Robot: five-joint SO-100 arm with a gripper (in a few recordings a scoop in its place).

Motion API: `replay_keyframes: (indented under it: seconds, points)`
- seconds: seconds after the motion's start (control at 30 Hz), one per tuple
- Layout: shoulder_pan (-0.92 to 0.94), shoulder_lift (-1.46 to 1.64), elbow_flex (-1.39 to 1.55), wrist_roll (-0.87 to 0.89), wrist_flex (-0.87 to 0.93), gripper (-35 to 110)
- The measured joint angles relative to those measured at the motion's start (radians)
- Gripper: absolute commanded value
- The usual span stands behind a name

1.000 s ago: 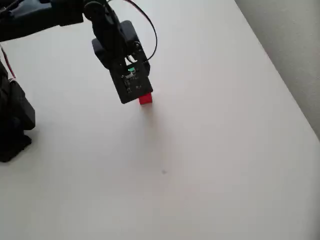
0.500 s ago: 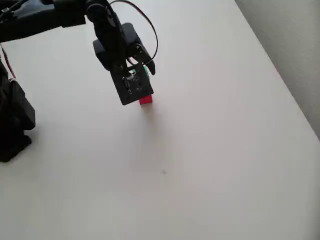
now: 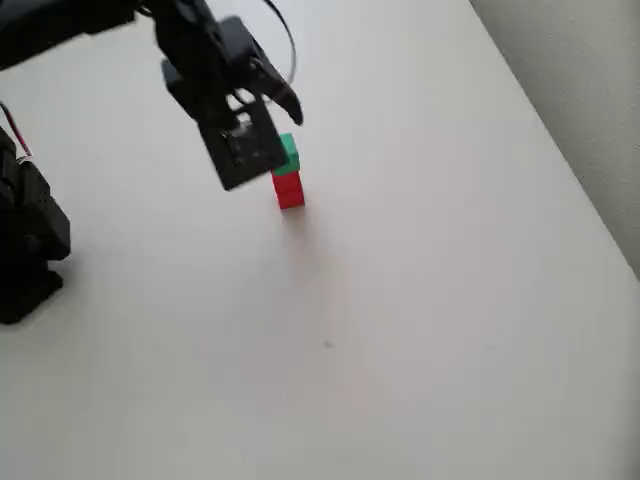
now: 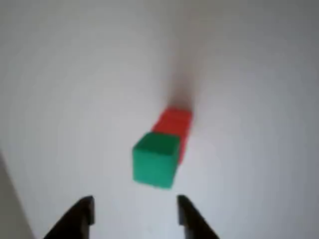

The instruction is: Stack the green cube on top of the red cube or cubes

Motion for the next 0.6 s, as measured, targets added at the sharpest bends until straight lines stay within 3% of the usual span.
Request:
replay_keyframes:
  seconds: [0.6]
  points:
    - [0.012, 0.295, 0.0, -0.018, 0.112, 20]
